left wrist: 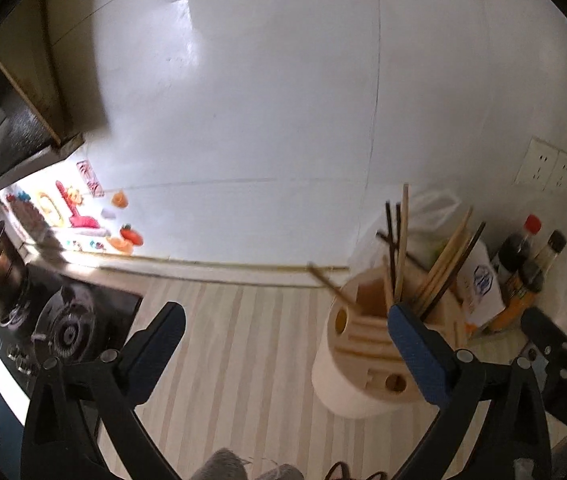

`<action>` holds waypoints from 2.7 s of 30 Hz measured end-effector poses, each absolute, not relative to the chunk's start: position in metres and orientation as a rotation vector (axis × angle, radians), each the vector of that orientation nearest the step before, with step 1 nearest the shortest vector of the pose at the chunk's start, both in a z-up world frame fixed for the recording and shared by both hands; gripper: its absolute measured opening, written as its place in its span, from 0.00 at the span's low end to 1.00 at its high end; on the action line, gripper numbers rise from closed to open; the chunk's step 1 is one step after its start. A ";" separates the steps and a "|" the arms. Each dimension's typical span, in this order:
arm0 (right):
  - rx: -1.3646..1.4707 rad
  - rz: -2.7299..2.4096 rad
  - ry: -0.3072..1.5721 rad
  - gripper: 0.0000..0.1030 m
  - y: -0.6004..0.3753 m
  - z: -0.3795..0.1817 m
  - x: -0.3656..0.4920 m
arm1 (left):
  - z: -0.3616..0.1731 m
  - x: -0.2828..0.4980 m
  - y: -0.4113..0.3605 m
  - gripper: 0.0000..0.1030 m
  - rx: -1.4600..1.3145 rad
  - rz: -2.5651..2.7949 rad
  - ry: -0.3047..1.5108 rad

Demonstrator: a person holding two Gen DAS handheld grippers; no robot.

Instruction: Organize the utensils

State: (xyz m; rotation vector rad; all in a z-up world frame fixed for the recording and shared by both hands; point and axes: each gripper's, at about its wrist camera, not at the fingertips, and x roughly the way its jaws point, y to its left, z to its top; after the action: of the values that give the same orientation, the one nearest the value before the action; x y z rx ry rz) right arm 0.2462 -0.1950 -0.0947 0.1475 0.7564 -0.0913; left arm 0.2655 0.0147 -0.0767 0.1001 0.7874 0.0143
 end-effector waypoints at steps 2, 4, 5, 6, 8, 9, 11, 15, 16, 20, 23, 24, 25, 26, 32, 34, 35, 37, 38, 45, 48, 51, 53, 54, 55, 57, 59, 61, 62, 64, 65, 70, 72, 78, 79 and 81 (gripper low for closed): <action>0.130 -0.094 0.765 1.00 -0.194 -0.098 0.249 | -0.078 0.259 0.015 1.00 0.093 0.027 0.796; 0.119 -0.093 0.768 1.00 -0.194 -0.096 0.246 | -0.078 0.250 0.014 1.00 0.086 0.037 0.794; 0.114 -0.096 0.767 1.00 -0.194 -0.095 0.245 | -0.077 0.246 0.013 1.00 0.083 0.041 0.794; 0.107 -0.096 0.766 1.00 -0.194 -0.095 0.244 | -0.077 0.242 0.013 1.00 0.082 0.041 0.793; 0.101 -0.085 0.766 1.00 -0.193 -0.093 0.240 | -0.073 0.232 0.011 1.00 0.077 0.044 0.792; 0.100 -0.077 0.764 1.00 -0.192 -0.087 0.235 | -0.071 0.228 0.011 1.00 0.073 0.040 0.792; 0.090 -0.076 0.763 1.00 -0.191 -0.083 0.227 | -0.065 0.218 0.010 1.00 0.074 0.040 0.786; 0.087 -0.070 0.739 1.00 -0.190 -0.067 0.202 | -0.047 0.190 0.010 1.00 0.074 0.030 0.754; 0.089 -0.071 0.730 1.00 -0.190 -0.061 0.194 | -0.042 0.180 0.011 1.00 0.071 0.023 0.744; 0.086 -0.101 0.682 1.00 -0.188 -0.034 0.150 | -0.020 0.141 0.017 1.00 0.063 -0.006 0.705; 0.083 -0.136 0.641 1.00 -0.183 -0.013 0.113 | -0.004 0.108 0.024 1.00 0.064 -0.036 0.672; 0.081 -0.151 0.626 1.00 -0.181 -0.006 0.098 | -0.001 0.098 0.027 1.00 0.065 -0.044 0.661; 0.080 -0.162 0.616 1.00 -0.179 0.000 0.086 | 0.005 0.083 0.031 1.00 0.066 -0.051 0.651; 0.081 -0.170 0.608 1.00 -0.176 0.005 0.074 | 0.008 0.074 0.033 1.00 0.066 -0.057 0.644; 0.097 -0.202 0.582 1.00 -0.153 0.029 -0.006 | 0.021 0.019 0.051 1.00 0.064 -0.087 0.644; 0.091 -0.204 0.579 1.00 -0.145 0.033 -0.027 | 0.023 0.006 0.055 1.00 0.069 -0.092 0.645; 0.088 -0.205 0.576 1.00 -0.143 0.035 -0.035 | 0.025 -0.002 0.057 1.00 0.073 -0.094 0.639; 0.091 -0.202 0.569 1.00 -0.138 0.038 -0.052 | 0.028 -0.014 0.060 1.00 0.072 -0.094 0.629; 0.091 -0.206 0.564 1.00 -0.136 0.040 -0.062 | 0.028 -0.019 0.062 1.00 0.070 -0.092 0.628; 0.082 -0.205 0.538 1.00 -0.131 0.055 -0.097 | 0.038 -0.042 0.063 1.00 0.075 -0.078 0.607; 0.077 -0.209 0.520 1.00 -0.133 0.061 -0.103 | 0.041 -0.047 0.060 1.00 0.081 -0.073 0.595; 0.075 -0.205 0.516 1.00 -0.138 0.065 -0.105 | 0.043 -0.051 0.056 1.00 0.080 -0.069 0.589; 0.067 -0.209 0.516 1.00 -0.142 0.066 -0.105 | 0.044 -0.052 0.052 1.00 0.082 -0.066 0.586; 0.064 -0.212 0.518 1.00 -0.144 0.066 -0.103 | 0.044 -0.053 0.051 1.00 0.083 -0.067 0.583; 0.065 -0.211 0.519 1.00 -0.147 0.066 -0.102 | 0.044 -0.053 0.050 1.00 0.084 -0.064 0.580; 0.064 -0.209 0.521 1.00 -0.150 0.066 -0.100 | 0.044 -0.054 0.049 1.00 0.081 -0.059 0.574; 0.064 -0.207 0.517 1.00 -0.153 0.065 -0.099 | 0.043 -0.052 0.049 1.00 0.077 -0.051 0.578; 0.062 -0.205 0.518 1.00 -0.153 0.065 -0.098 | 0.041 -0.050 0.049 1.00 0.071 -0.045 0.585; 0.063 -0.203 0.517 1.00 -0.153 0.065 -0.097 | 0.041 -0.050 0.050 1.00 0.067 -0.042 0.588; 0.061 -0.201 0.521 1.00 -0.153 0.064 -0.096 | 0.041 -0.049 0.049 1.00 0.067 -0.042 0.592; 0.060 -0.199 0.522 1.00 -0.152 0.064 -0.095 | 0.041 -0.049 0.049 1.00 0.069 -0.042 0.593; 0.059 -0.196 0.526 1.00 -0.152 0.062 -0.093 | 0.040 -0.046 0.049 1.00 0.061 -0.040 0.607; 0.059 -0.193 0.529 1.00 -0.152 0.061 -0.092 | 0.040 -0.046 0.049 1.00 0.061 -0.032 0.605; 0.059 -0.190 0.529 1.00 -0.150 0.061 -0.089 | 0.041 -0.045 0.050 1.00 0.061 -0.022 0.601; 0.059 -0.191 0.528 1.00 -0.149 0.061 -0.089 | 0.041 -0.045 0.050 1.00 0.062 -0.021 0.601; 0.058 -0.192 0.529 1.00 -0.149 0.061 -0.088 | 0.041 -0.044 0.050 1.00 0.063 -0.020 0.601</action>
State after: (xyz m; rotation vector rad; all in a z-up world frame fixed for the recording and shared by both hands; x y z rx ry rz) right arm -0.0885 -0.1493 0.0609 0.0580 0.5289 -0.1919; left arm -0.0444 0.0499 0.0408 0.0626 0.6014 -0.0203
